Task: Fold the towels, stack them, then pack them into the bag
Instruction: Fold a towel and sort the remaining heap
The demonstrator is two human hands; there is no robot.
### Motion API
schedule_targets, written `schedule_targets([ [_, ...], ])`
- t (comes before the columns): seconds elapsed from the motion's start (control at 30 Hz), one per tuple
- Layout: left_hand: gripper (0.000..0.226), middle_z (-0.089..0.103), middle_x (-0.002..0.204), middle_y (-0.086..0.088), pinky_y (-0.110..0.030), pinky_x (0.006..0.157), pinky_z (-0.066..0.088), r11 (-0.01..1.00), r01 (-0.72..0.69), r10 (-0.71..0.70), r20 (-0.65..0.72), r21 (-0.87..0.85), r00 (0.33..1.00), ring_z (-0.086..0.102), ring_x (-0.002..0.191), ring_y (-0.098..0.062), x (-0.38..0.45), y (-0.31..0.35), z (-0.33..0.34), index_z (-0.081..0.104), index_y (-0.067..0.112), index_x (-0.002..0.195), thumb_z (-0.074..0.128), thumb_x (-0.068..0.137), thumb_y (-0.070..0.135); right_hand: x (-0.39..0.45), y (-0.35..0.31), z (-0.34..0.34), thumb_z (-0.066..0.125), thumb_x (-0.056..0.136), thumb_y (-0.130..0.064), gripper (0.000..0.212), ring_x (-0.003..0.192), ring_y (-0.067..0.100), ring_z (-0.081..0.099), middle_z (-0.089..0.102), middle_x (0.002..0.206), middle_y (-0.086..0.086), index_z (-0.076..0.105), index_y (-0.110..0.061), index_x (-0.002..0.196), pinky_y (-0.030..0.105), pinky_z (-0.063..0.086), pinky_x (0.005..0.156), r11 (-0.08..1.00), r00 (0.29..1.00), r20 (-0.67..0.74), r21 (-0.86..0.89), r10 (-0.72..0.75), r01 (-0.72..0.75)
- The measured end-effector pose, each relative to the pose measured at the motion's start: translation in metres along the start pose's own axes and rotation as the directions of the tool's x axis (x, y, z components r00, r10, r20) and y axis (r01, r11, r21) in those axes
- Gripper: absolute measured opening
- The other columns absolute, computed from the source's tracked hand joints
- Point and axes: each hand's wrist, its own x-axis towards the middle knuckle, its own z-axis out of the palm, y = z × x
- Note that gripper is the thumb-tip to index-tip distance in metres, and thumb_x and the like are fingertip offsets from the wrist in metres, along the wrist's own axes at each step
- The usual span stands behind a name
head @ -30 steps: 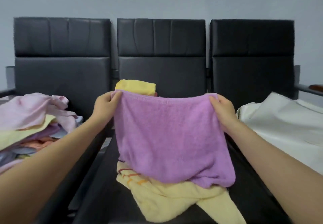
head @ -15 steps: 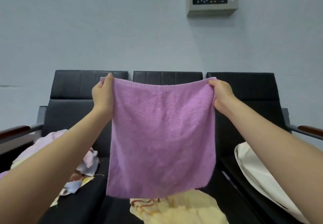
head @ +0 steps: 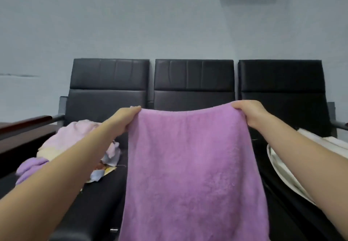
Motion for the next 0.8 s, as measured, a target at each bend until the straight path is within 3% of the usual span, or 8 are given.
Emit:
schedule_targets([
  [0.13, 0.031, 0.044, 0.058, -0.001, -0.03, 0.057, 0.032, 0.922, -0.064, 0.083, -0.033, 0.382, 0.996, 0.038, 0.057, -0.02, 0.019, -0.081, 0.033, 0.054, 0.015, 0.068, 0.054, 0.093, 0.034, 0.016, 0.087, 0.007, 0.059, 0.085, -0.017, 0.016, 0.084, 0.022, 0.065, 0.07, 0.088, 0.0, 0.074, -0.023, 0.084, 0.029, 0.046, 0.071, 0.779, 0.981, -0.02, -0.612, -0.192, 0.14],
  [0.27, 0.036, 0.048, 0.041, 0.002, -0.033, 0.059, 0.048, 0.961, 0.095, -0.072, -0.096, 0.258, 0.993, 0.053, 0.049, -0.025, 0.047, -0.149, 0.07, 0.052, 0.014, 0.058, 0.058, 0.092, 0.025, 0.04, 0.167, 0.02, 0.051, 0.086, -0.001, 0.022, 0.059, 0.025, 0.069, 0.066, 0.069, 0.004, 0.07, -0.009, 0.079, 0.043, 0.059, 0.079, 0.935, 0.996, -0.074, -0.348, 0.045, -0.068],
  [0.33, 0.031, 0.055, 0.055, -0.005, -0.042, 0.068, 0.06, 0.977, 0.175, -0.165, -0.089, 0.122, 0.982, 0.066, 0.062, -0.034, 0.066, -0.179, 0.087, 0.058, 0.011, 0.062, 0.06, 0.09, 0.023, 0.054, 0.201, 0.025, 0.051, 0.089, 0.004, 0.024, 0.059, 0.023, 0.068, 0.064, 0.076, 0.006, 0.064, -0.009, 0.074, 0.045, 0.058, 0.083, 0.973, 0.983, -0.094, -0.157, 0.154, -0.168],
  [0.43, 0.03, 0.061, 0.066, -0.013, -0.054, 0.08, 0.057, 0.975, 0.17, -0.156, -0.099, 0.144, 0.983, 0.07, 0.08, -0.042, 0.095, -0.218, 0.105, 0.062, 0.011, 0.062, 0.059, 0.087, 0.026, 0.074, 0.244, 0.03, 0.05, 0.092, 0.004, 0.026, 0.064, 0.024, 0.068, 0.065, 0.095, 0.013, 0.061, -0.013, 0.075, 0.041, 0.057, 0.081, 0.974, 0.97, -0.11, -0.053, 0.216, -0.223],
  [0.6, 0.034, 0.07, 0.071, -0.013, -0.047, 0.075, 0.057, 0.946, 0.092, -0.051, -0.139, 0.311, 0.989, 0.07, 0.075, -0.034, 0.114, -0.245, 0.128, 0.061, 0.012, 0.067, 0.054, 0.09, 0.037, 0.109, 0.287, 0.043, 0.049, 0.092, 0.002, 0.022, 0.066, 0.023, 0.069, 0.066, 0.091, 0.013, 0.065, -0.011, 0.082, 0.038, 0.059, 0.081, 0.973, 0.97, -0.132, -0.079, 0.204, -0.216],
  [0.67, 0.024, 0.071, 0.077, -0.009, -0.042, 0.077, 0.054, 0.927, 0.057, 0.003, -0.159, 0.37, 0.987, 0.069, 0.081, -0.031, 0.118, -0.242, 0.133, 0.064, 0.012, 0.077, 0.054, 0.09, 0.029, 0.119, 0.288, 0.05, 0.047, 0.092, 0.0, 0.025, 0.07, 0.02, 0.067, 0.065, 0.097, 0.012, 0.066, -0.005, 0.108, 0.031, 0.059, 0.077, 0.975, 0.986, -0.09, -0.163, 0.14, -0.153],
  [0.73, 0.013, 0.068, 0.093, -0.009, -0.034, 0.076, 0.045, 0.881, -0.006, 0.08, -0.137, 0.473, 0.987, 0.064, 0.091, -0.029, 0.119, -0.238, 0.136, 0.063, 0.009, 0.095, 0.056, 0.089, 0.018, 0.123, 0.288, 0.055, 0.051, 0.092, -0.003, 0.045, 0.095, 0.024, 0.064, 0.055, 0.125, 0.014, 0.051, -0.009, 0.137, 0.025, 0.054, 0.079, 0.941, 0.998, 0.024, -0.335, 0.053, -0.042],
  [0.8, 0.03, 0.057, 0.111, -0.015, -0.034, 0.076, 0.038, 0.771, -0.073, 0.143, -0.061, 0.632, 0.988, 0.055, 0.103, -0.033, 0.117, -0.237, 0.138, 0.054, 0.006, 0.116, 0.06, 0.087, 0.016, 0.12, 0.285, 0.056, 0.057, 0.09, -0.007, 0.062, 0.124, 0.027, 0.05, 0.038, 0.146, 0.012, 0.037, -0.017, 0.148, 0.029, 0.042, 0.097, 0.833, 0.987, 0.162, -0.544, -0.013, 0.101],
])
